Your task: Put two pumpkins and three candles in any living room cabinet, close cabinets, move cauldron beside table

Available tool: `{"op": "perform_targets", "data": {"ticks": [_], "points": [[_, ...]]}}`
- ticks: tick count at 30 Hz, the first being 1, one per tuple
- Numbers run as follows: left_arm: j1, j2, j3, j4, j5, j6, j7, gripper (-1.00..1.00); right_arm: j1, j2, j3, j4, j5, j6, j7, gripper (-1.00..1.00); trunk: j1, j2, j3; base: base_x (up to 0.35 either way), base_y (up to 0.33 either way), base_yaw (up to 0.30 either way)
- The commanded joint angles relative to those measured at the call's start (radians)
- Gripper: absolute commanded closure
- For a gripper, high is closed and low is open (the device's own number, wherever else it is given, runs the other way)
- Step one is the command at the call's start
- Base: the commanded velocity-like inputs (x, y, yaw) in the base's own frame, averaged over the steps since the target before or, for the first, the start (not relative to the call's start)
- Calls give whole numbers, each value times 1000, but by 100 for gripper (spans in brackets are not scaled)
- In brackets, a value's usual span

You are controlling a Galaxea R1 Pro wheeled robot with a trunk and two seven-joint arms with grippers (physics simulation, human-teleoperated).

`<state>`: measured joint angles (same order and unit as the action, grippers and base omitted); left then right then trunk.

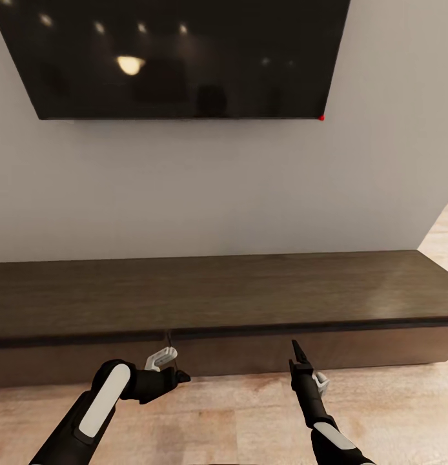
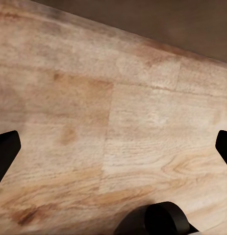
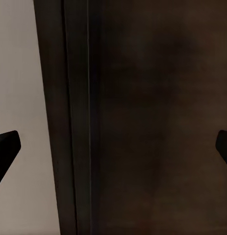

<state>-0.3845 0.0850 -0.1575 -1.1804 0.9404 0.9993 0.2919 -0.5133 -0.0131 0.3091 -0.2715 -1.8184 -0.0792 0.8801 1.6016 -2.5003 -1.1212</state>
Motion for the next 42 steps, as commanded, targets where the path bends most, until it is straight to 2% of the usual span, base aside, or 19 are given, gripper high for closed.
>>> {"op": "perform_targets", "data": {"ticks": [1, 42], "points": [[-1, 1, -3, -1, 11, 1, 10, -100, -1, -1, 8, 0, -6, -8, 2, -100, 0, 0, -1, 62, 0, 0], [-1, 1, -2, 1, 11, 1, 10, -100, -1, 1, 10, 1, -4, -8, -10, -100, 0, 0, -1, 40, 0, 0]]}}
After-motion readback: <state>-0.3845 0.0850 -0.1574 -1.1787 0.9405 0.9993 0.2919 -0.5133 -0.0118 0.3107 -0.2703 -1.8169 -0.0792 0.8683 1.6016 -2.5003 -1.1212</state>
